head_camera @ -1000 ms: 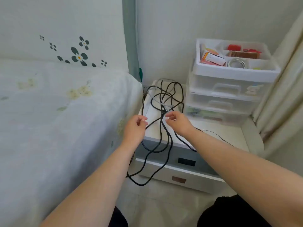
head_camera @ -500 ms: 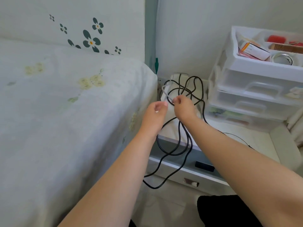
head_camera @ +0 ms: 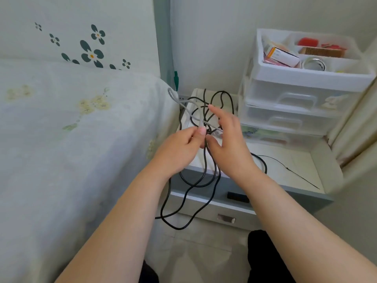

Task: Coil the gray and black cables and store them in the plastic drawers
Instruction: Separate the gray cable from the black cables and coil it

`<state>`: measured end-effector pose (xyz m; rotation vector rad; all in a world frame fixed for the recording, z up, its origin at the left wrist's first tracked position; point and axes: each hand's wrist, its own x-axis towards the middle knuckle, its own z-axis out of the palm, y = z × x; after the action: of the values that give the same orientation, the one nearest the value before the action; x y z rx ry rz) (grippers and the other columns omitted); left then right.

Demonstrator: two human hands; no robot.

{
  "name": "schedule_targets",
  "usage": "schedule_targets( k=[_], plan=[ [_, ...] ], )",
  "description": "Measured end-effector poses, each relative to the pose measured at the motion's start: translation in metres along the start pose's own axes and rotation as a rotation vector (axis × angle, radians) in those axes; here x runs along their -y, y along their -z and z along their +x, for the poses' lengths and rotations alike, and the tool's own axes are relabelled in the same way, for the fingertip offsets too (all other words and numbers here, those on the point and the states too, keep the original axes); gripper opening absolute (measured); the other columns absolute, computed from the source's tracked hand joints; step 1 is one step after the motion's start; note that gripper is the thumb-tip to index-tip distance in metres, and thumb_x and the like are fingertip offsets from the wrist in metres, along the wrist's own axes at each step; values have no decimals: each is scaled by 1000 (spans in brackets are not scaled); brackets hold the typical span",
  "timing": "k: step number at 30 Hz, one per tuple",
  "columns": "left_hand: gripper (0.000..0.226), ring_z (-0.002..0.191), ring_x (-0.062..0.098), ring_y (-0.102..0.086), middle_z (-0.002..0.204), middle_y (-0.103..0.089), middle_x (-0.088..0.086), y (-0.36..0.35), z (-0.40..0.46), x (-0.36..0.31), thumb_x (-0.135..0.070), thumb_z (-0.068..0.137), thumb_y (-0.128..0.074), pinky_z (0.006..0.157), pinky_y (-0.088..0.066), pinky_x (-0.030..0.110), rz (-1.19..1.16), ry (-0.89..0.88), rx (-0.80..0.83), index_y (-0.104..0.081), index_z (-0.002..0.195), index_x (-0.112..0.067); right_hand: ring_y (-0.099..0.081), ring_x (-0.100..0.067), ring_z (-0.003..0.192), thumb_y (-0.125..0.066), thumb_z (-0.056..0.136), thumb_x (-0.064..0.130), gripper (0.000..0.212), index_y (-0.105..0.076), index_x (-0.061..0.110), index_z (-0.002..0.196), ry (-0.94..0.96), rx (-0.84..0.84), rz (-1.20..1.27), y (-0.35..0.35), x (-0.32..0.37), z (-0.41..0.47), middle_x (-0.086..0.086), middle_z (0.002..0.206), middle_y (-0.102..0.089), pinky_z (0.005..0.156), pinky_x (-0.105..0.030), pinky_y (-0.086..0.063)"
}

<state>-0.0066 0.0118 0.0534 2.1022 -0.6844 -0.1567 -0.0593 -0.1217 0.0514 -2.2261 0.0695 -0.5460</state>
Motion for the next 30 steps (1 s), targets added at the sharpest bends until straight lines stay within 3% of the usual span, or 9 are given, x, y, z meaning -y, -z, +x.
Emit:
schedule_targets(
  k=[2, 4, 7, 10, 12, 16, 24, 27, 30],
  plan=[
    [50, 52, 0, -42, 49, -46, -19, -4, -11, -14, -51, 98, -30, 60, -34, 26, -77, -16, 108, -51, 65, -21, -22, -19, 140, -56, 89, 10, 60, -38, 38, 139, 160, 61, -192, 5, -12, 4, 0, 153, -21, 104, -31, -27],
    [53, 45, 3, -34, 43, -37, -14, -5, -18, -19, -48, 100, -32, 54, -30, 23, -160, -3, 165, -51, 63, -15, -15, -23, 143, -54, 91, 16, 33, -57, 31, 120, 219, 132, -238, 8, -19, 8, 0, 154, -24, 111, -40, -22],
    [43, 40, 7, -21, 45, -29, -11, 6, -17, -18, -39, 98, -42, 41, -20, 19, -541, 74, 151, -51, 63, -16, -41, -22, 130, -47, 95, 31, 18, -60, 20, 93, 220, 105, -233, 22, -23, 12, 0, 125, -58, 114, -44, -21],
    [39, 37, 4, -19, 47, -26, -10, 22, -12, -9, -36, 96, -43, 37, -15, 17, -1114, 131, 36, -55, 66, -16, -57, -11, 81, -42, 99, 36, 23, -54, 22, 85, 120, 97, -124, 40, -18, 9, 4, 78, -61, 87, -33, -44],
    [44, 36, 2, -22, 49, -28, -10, 24, -13, -7, -36, 100, -36, 37, -17, 16, -1409, 156, 5, -62, 70, -16, -58, -12, 72, -39, 99, 39, 23, -52, 25, 86, 66, 98, -80, 43, -15, 4, 2, 74, -60, 66, -33, -48],
    [41, 36, 6, -26, 51, -32, -7, 19, -13, -13, -31, 102, -32, 38, -21, 14, -1669, 166, -25, -66, 89, -12, -58, -25, 72, -34, 101, 37, 24, -55, 26, 105, 41, 131, -79, 31, -12, -3, -2, 73, -56, 69, -48, -53],
    [34, 41, 4, -37, 78, -67, -6, 12, -10, -13, -33, 104, -31, 38, -28, 14, -1459, 178, -310, -57, 96, -13, -53, -26, 60, -30, 102, 35, 46, -15, 29, 145, 102, 467, -481, 6, -13, -22, -1, 62, -51, 57, -36, -44],
    [38, 79, 16, -71, 119, -68, 3, 4, -10, -19, -28, 106, -28, 64, -56, 27, -1148, 150, -307, -48, 121, 1, -46, -29, 54, -31, 102, 30, 37, -27, 16, 136, 193, 473, -628, -2, -4, -34, 2, 58, -42, 53, -34, -37],
    [29, 109, 23, -66, 140, -53, 1, -5, -13, -23, -25, 106, -27, 91, -54, 42, -829, 85, -249, -46, 115, -7, -41, -26, 50, -32, 102, 28, 26, -41, 10, 118, 277, 468, -695, -2, 3, -39, 1, 60, -42, 49, -32, -31]
  ],
)
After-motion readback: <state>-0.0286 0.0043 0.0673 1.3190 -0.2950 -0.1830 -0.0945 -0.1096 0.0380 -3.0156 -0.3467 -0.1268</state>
